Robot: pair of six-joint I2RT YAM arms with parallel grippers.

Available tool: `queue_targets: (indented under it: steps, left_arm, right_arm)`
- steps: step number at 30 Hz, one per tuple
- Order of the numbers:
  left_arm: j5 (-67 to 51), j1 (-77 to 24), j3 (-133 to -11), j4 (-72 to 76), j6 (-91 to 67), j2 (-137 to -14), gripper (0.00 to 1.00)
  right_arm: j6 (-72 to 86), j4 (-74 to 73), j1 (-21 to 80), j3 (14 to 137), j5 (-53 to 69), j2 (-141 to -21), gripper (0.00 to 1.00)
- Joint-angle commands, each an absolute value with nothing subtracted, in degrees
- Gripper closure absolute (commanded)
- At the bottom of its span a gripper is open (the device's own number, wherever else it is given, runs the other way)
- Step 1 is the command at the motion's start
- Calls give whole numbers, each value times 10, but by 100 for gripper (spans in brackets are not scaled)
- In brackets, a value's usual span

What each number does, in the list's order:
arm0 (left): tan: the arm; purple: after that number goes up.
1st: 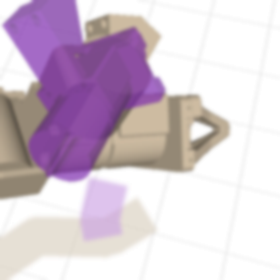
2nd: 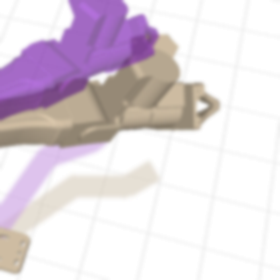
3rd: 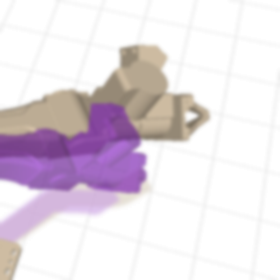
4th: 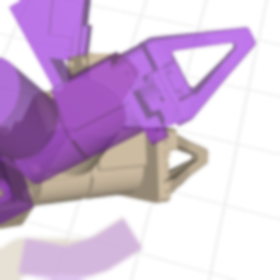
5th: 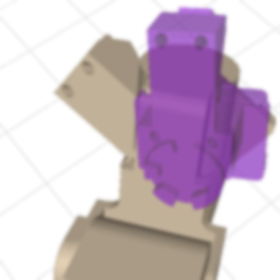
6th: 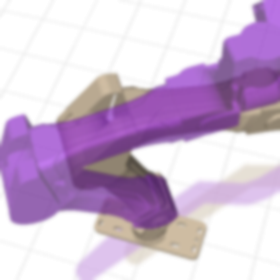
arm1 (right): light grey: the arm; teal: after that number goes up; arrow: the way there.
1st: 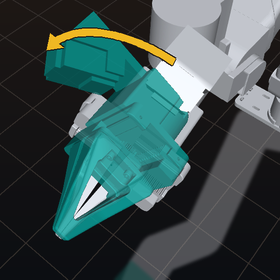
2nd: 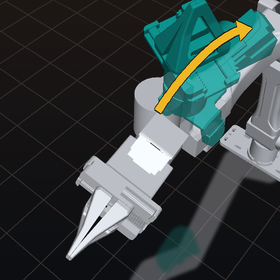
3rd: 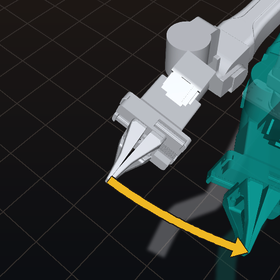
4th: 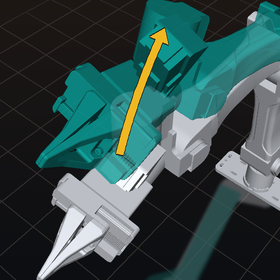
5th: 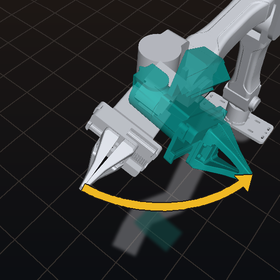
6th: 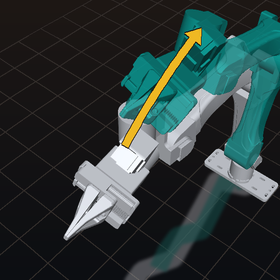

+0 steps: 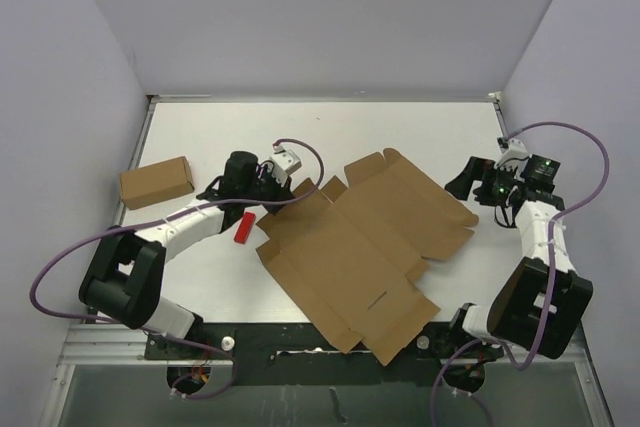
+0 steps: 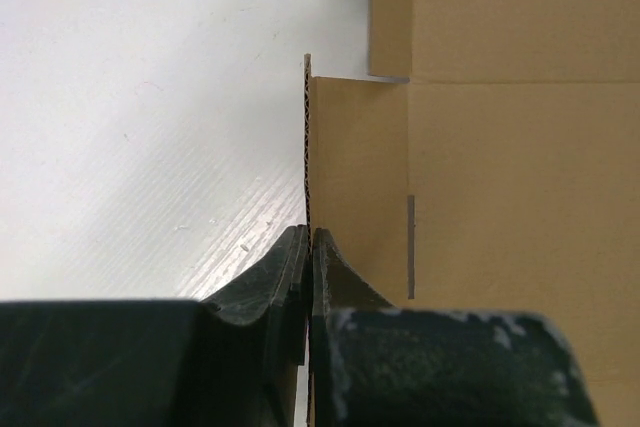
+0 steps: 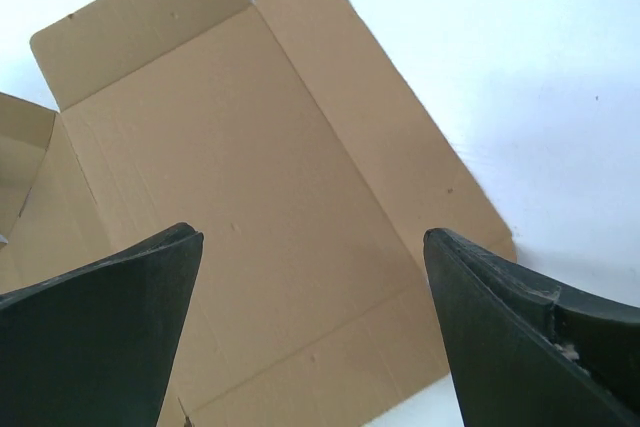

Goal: Fold the paper box

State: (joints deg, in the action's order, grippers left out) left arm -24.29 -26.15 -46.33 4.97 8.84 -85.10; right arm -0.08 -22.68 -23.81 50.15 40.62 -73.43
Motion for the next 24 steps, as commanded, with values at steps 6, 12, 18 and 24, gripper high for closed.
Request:
queue_targets:
  steps: [6,12,18,24]
  left_arm:
    - [-207,-258,-548,84,176,-884,100]
    - [-170,-248,-688,-30,237,-1000,100]
    - [-105,-245,-811,-90,187,-1054,56]
    - [-223,-221,-861,-25,0,-1061,27]
  right_arm:
    - [7,-204,-264,504,464,-768,2]
    - [10,-203,-268,506,462,-773,2]
    - [12,-201,-268,505,471,-772,2]
    - [11,-200,-268,509,493,-775,2]
